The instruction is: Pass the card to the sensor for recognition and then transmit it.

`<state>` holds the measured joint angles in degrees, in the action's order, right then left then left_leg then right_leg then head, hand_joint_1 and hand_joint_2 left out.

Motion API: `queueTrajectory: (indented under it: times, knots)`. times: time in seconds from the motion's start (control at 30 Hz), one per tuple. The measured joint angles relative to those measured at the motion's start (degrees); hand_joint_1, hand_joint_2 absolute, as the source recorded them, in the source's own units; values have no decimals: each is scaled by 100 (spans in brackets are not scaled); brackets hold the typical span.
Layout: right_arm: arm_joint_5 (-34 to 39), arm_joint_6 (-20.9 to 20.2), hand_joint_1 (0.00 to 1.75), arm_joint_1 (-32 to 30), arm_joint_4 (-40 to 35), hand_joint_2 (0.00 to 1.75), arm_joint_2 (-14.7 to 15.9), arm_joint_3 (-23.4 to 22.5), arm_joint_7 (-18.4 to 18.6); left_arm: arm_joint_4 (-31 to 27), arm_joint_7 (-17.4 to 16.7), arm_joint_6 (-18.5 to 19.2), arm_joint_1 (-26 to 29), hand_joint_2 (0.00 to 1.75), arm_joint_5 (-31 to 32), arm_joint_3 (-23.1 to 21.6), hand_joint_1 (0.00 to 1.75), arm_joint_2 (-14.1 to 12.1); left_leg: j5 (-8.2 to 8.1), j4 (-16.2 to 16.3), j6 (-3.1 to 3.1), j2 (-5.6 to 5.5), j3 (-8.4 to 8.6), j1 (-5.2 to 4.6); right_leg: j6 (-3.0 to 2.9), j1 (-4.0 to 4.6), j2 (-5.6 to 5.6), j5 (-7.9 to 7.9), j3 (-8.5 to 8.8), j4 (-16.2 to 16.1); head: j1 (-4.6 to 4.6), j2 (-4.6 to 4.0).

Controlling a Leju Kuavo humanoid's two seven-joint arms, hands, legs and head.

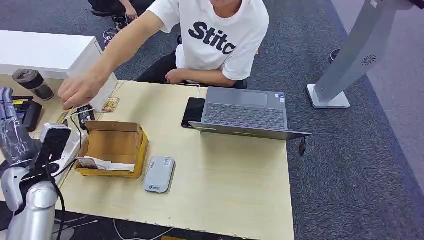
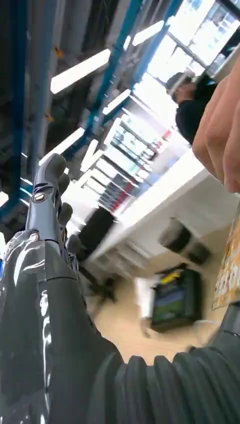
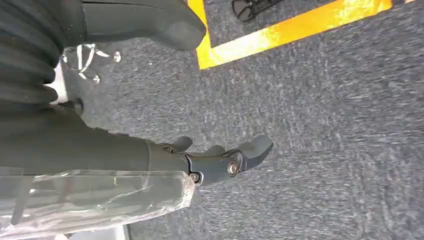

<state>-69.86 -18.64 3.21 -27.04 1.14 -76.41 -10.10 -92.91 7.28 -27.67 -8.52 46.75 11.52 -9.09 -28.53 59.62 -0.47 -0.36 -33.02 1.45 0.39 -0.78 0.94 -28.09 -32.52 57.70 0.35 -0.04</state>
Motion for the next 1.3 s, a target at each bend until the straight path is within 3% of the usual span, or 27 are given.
queueTrajectory:
  times: [0.1, 0.3, 0.37, 0.43, 0.47, 0.5, 0.53, 0.77, 1.3]
  knots:
    - [-46, 0, 0, 13, 33, 175, 0, 0, 26, 137, -190, 107, -48, 175, 125, -155, 0, 56, 0, 0, 0, -2, -1, 0, 0, 0, -1, 0, 2, 0, 0, 0]
    - [-103, 2, 0, 20, 133, 175, -7, 0, 142, 304, -185, 92, -97, 175, 259, -420, 0, 116, 0, 1, 0, 2, 0, 0, 0, 0, 2, 0, -4, 0, 0, 0]
    - [-129, 2, 0, 13, 155, 175, -15, 0, 101, 315, 76, 381, -151, 175, 260, -598, 0, 157, 0, 5, 0, -1, -1, 0, 0, 0, -1, 0, -7, -1, -2, 0]
    - [-131, 0, 0, 19, 157, 175, -31, 0, 75, 315, 54, 533, -250, 175, 475, -950, 3, 255, 0, 4, 0, -12, -5, -1, 0, -1, -11, 0, 0, -1, -2, 0]
    - [-133, 0, 0, 30, 157, 175, -37, 0, 64, 315, -37, 544, -296, 175, 554, -1111, 61, 306, 0, 4, 0, -14, -5, 0, 0, -1, -12, 0, 2, -1, 2, 0]
    - [-138, 0, 0, 41, 157, 175, -46, 0, 64, 315, -107, 546, -332, 175, 589, -1293, 157, 349, 0, 4, 0, -7, -5, 0, 1, 0, -7, 1, 2, -1, 4, 0]
    - [-138, 0, 0, 41, 160, 175, -59, 0, 64, 315, -164, 546, -371, 175, 604, -1419, 171, 371, 0, 5, 1, 4, -5, 0, 3, -1, 2, 3, 1, 0, 2, 0]
    - [-144, 2, 0, 15, 192, 175, -77, 0, 66, 315, -260, 537, -475, 175, 433, -1825, 175, 376, 0, 4, 0, 5, -3, 0, 3, 0, 3, 3, -2, 0, 4, 0]
    - [-144, 2, 0, 7, 203, 175, -79, 0, 40, 304, -210, 498, -494, 175, 348, -1917, 175, 352, 0, 3, 0, 7, -1, 0, 3, 0, 4, 3, 0, 1, 4, 0]
